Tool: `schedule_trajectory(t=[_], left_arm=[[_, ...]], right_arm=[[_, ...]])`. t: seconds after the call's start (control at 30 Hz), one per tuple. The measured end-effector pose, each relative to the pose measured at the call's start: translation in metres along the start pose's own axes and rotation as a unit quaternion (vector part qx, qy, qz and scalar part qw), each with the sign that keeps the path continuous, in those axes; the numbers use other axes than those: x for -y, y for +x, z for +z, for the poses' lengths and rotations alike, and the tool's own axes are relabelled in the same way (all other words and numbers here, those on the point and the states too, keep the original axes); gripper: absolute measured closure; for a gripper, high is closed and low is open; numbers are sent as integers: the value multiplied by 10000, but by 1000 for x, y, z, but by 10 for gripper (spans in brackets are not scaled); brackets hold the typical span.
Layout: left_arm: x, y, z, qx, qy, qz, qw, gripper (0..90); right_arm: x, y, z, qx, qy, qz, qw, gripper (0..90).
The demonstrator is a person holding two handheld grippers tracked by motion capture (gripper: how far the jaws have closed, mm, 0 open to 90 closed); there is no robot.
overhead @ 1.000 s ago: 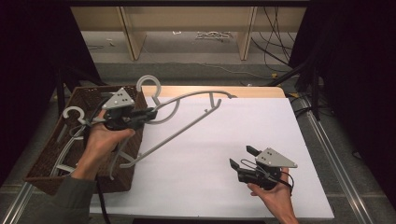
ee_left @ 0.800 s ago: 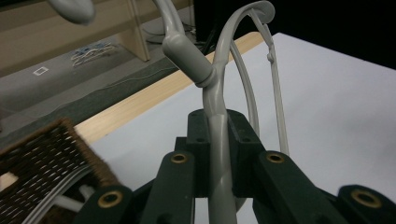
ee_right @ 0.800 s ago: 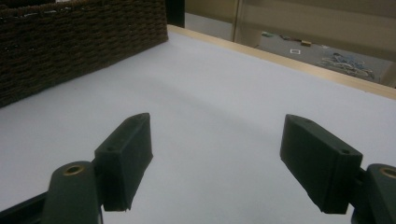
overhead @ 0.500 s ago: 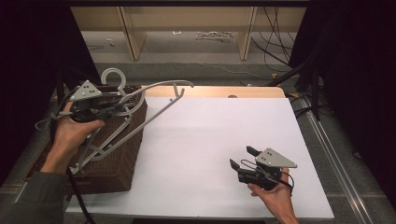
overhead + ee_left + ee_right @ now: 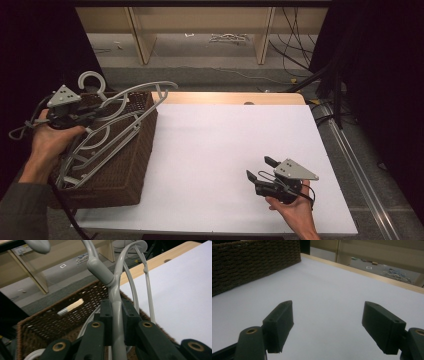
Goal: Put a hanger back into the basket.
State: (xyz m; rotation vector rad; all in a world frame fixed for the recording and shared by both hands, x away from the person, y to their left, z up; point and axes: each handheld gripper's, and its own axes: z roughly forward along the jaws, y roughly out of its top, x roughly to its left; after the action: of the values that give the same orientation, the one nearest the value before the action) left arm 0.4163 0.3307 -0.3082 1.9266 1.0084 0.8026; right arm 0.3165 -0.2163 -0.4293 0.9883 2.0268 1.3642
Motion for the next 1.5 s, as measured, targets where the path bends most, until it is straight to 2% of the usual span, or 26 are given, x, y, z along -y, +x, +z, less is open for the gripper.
schedule_trajectory(t=[0.07,0.13,0.17,0.2,0.33,0.4,0.43,0.47,0.57,0.63,0.67,1.0,1.07,1.1,1.17,1.23,1.33,1.5], left_arm=[[5,9,0,-109,62,7,9999,812],[9,15,-1,-179,126,50,9997,812],[11,18,-1,-208,139,32,9997,812],[13,20,-1,-216,159,40,9996,812],[18,29,-1,-328,233,73,9992,812],[20,30,-1,-378,252,41,9990,813],[23,35,-2,-450,311,117,9984,813],[24,37,-2,-474,317,119,9983,813],[27,41,-2,-512,367,100,9980,813],[31,47,-3,-557,352,6,9978,813],[32,48,-4,-577,360,2,9977,813],[46,57,-8,-595,516,58,9969,813],[50,59,-8,-595,589,108,9964,813],[52,59,-6,-589,588,73,9965,812],[56,60,-5,-581,664,105,9960,812],[59,60,-3,-535,642,124,9964,812],[56,60,-1,-469,863,349,9946,811],[57,56,9,-450,1041,431,9926,809]], right_arm=[[0,-2,-1,52,-5,-98,9999,262],[0,-2,-2,76,32,-95,9999,262],[0,-1,-2,67,41,-10,10000,262],[0,-3,-2,94,0,-74,9999,262],[1,-3,-3,86,36,-87,9999,262],[1,-3,-4,87,38,-82,9999,262],[1,-2,-5,71,87,-3,9999,262],[1,-4,-5,112,2,-86,9999,262],[2,-3,-5,103,46,-5,9999,262],[2,-4,-4,133,2,-72,9999,262],[2,-3,-5,78,87,-11,9999,262],[2,-3,-5,75,103,-4,9999,262],[2,-3,-5,59,92,-4,9999,262],[3,-5,-4,117,39,-95,9999,262],[3,-5,-4,132,39,-75,9999,262],[3,-5,-5,106,59,-75,9999,262],[3,-4,-4,72,131,-13,9999,262],[3,-3,-4,70,138,-29,9999,262]])
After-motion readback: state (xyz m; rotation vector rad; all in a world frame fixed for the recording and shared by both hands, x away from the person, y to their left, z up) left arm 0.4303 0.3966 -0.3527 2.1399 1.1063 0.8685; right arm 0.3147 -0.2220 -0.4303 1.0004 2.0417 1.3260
